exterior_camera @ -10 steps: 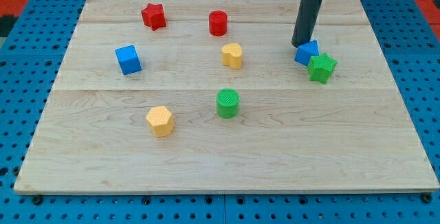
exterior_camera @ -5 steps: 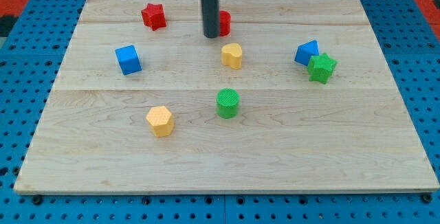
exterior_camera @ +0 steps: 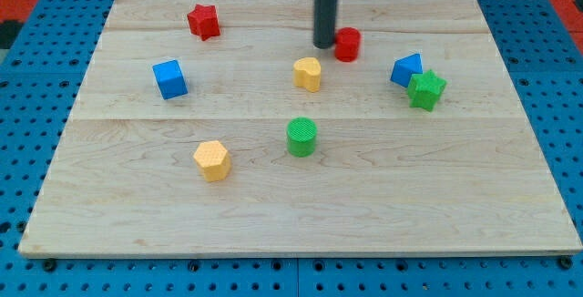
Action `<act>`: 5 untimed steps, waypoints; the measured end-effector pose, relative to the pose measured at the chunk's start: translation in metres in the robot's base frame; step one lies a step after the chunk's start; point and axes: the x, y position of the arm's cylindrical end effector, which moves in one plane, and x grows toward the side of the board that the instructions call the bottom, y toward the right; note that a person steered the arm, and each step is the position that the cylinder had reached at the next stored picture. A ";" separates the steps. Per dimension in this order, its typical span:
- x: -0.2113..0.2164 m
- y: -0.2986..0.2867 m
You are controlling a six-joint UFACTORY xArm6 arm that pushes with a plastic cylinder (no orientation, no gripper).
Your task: Move red circle closer to the blue triangle
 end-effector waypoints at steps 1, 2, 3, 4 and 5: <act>0.015 0.022; -0.025 0.000; -0.041 0.005; -0.014 0.047; -0.007 0.036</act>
